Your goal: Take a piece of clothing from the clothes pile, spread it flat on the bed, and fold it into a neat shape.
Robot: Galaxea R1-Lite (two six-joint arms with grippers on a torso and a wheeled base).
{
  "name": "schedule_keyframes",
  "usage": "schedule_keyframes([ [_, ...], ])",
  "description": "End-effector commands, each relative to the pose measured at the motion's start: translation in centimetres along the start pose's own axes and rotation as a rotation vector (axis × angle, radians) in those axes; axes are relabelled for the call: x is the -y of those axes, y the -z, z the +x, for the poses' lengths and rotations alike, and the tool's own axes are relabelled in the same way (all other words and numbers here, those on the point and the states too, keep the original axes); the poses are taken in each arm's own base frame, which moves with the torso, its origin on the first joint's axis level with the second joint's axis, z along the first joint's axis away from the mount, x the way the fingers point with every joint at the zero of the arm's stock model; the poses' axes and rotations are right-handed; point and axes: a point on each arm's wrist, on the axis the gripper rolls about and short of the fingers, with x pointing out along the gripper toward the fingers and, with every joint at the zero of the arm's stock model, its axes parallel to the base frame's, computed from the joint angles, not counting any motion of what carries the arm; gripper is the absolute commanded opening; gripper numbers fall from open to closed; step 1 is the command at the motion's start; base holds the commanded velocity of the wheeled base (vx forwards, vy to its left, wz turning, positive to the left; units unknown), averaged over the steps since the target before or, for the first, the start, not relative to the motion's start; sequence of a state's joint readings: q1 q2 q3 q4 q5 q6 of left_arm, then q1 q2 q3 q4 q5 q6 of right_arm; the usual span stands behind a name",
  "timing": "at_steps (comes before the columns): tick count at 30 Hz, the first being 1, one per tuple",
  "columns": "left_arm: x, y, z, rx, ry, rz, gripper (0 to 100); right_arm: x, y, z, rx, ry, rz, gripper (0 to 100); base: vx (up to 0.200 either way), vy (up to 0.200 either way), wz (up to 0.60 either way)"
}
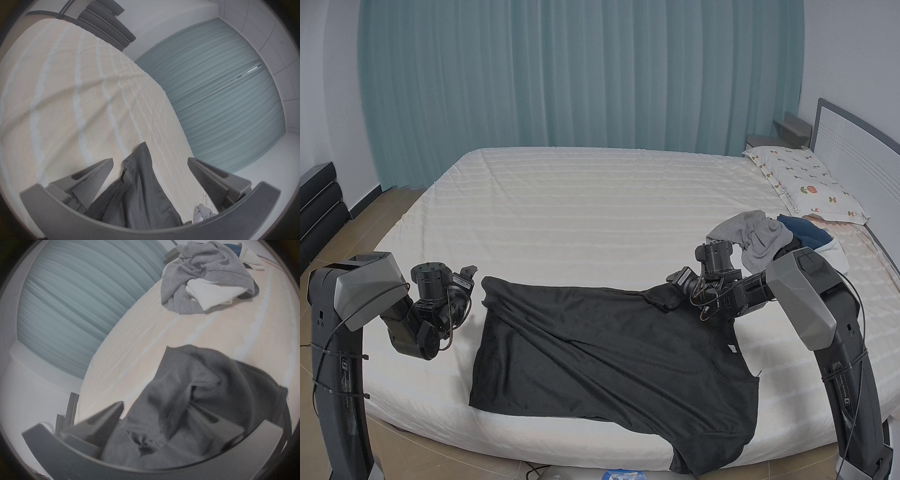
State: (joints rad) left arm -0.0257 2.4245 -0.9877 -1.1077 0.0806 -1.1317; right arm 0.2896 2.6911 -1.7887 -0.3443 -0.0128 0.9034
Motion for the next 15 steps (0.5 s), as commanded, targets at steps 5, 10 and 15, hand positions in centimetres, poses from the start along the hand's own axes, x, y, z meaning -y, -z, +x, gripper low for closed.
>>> schedule_keyframes([
  [5,-0.6,0.2,-1.2,0.0,0.007,-0.032,100,0.6,-2.2,2.6,0.122,-0.048,-0.006,0,0.0,0.0,0.0],
  [10,-0.7,0.2,-1.2,0.001,0.005,-0.032,100,-0.3,-3.3,2.2,0.199,-0.133,-0.126,0,0.0,0.0,0.0],
  [15,-0.9,0.3,-1.3,-0.001,-0.002,-0.031,100,-0.1,-3.8,2.2,0.231,-0.125,-0.233,0,0.0,0.0,0.0],
])
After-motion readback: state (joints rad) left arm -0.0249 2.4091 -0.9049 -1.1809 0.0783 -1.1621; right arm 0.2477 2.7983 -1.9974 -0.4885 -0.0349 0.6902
